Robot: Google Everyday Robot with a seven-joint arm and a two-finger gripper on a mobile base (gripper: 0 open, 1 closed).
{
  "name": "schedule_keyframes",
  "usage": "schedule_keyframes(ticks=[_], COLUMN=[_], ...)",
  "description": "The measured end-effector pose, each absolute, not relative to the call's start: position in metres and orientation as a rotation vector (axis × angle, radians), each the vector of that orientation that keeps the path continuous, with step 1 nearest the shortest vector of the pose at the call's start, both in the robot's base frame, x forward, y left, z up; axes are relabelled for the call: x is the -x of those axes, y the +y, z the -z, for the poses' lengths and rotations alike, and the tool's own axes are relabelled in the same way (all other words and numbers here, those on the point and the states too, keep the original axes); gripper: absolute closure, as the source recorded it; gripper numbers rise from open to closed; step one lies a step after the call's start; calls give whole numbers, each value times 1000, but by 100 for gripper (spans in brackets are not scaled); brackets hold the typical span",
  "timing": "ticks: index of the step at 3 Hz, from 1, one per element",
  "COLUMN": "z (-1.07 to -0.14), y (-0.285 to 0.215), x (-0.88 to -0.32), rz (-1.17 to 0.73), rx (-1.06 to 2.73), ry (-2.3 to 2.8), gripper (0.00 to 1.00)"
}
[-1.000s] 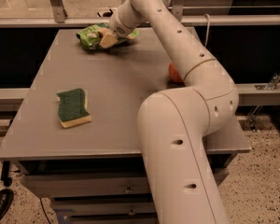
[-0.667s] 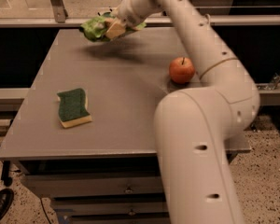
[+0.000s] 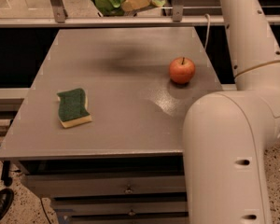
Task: Pick green rice chip bag
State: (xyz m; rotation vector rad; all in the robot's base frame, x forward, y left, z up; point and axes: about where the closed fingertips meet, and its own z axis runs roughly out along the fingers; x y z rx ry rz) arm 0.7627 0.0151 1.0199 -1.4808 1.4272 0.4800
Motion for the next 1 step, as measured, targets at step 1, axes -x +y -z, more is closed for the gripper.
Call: schedule_keyframes(ticks=[1], z=[-1019], y=[16], x=[-764], rz=[-478], rx=[1481], ry=[1429], gripper=[100])
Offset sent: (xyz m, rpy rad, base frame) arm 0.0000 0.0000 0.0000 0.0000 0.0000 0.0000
